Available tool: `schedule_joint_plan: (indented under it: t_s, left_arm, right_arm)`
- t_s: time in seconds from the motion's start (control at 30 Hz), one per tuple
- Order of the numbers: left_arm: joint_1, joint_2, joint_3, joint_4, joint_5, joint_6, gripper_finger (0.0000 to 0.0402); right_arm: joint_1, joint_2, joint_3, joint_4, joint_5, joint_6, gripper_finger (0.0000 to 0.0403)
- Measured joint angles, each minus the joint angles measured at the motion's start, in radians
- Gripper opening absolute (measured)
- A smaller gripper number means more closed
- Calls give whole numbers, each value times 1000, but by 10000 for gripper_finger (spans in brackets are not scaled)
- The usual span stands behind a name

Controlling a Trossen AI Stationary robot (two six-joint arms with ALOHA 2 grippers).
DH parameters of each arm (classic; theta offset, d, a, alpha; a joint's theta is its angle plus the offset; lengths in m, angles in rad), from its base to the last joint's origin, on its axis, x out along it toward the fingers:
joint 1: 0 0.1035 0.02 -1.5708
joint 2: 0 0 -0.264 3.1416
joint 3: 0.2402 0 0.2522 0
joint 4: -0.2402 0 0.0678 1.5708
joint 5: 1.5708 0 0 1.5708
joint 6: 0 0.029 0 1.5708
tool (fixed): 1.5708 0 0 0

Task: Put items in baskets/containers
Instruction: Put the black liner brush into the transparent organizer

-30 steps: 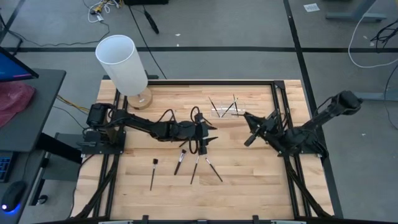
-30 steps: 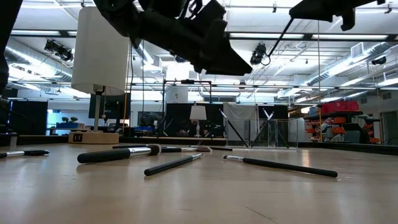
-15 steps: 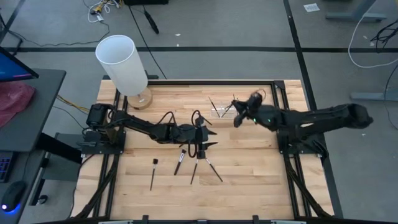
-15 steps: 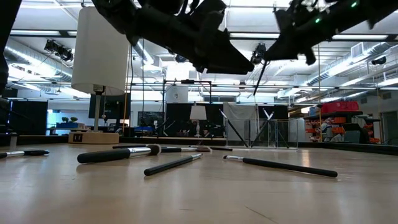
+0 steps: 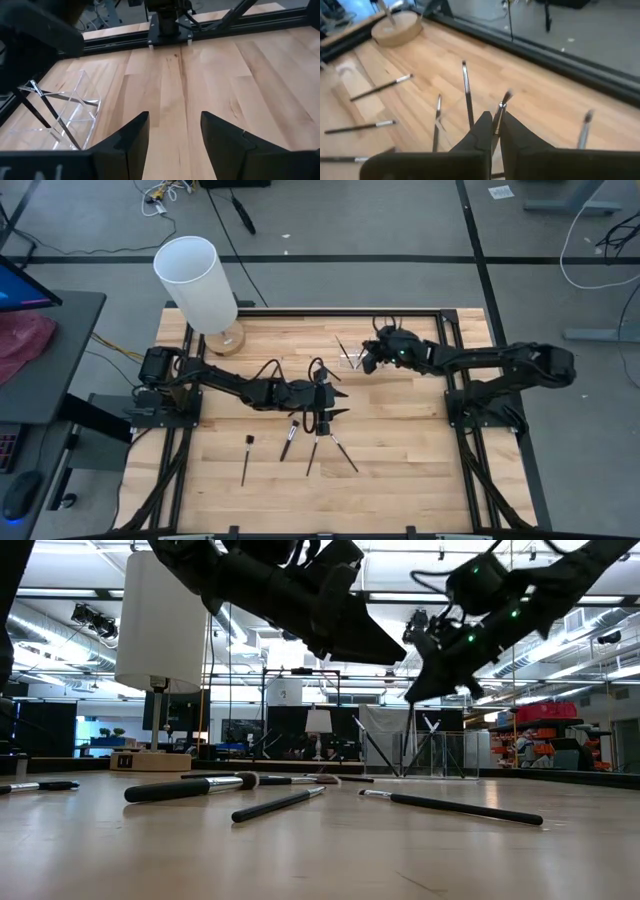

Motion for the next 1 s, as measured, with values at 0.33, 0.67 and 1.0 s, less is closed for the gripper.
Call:
schedule_joint_plan:
  t_s: [0.33,0.67,1.0]
  left_arm:
    - [0,0,0,0,0,0,181]
    - [0,0,0,0,0,0,181]
    - [0,0,0,0,0,0,181]
  right_arm:
    - [-34,80,0,35,-102,27,11]
    - [-40,81,0,18,-114,45,59]
    - [-40,71,0,18,-114,18,134]
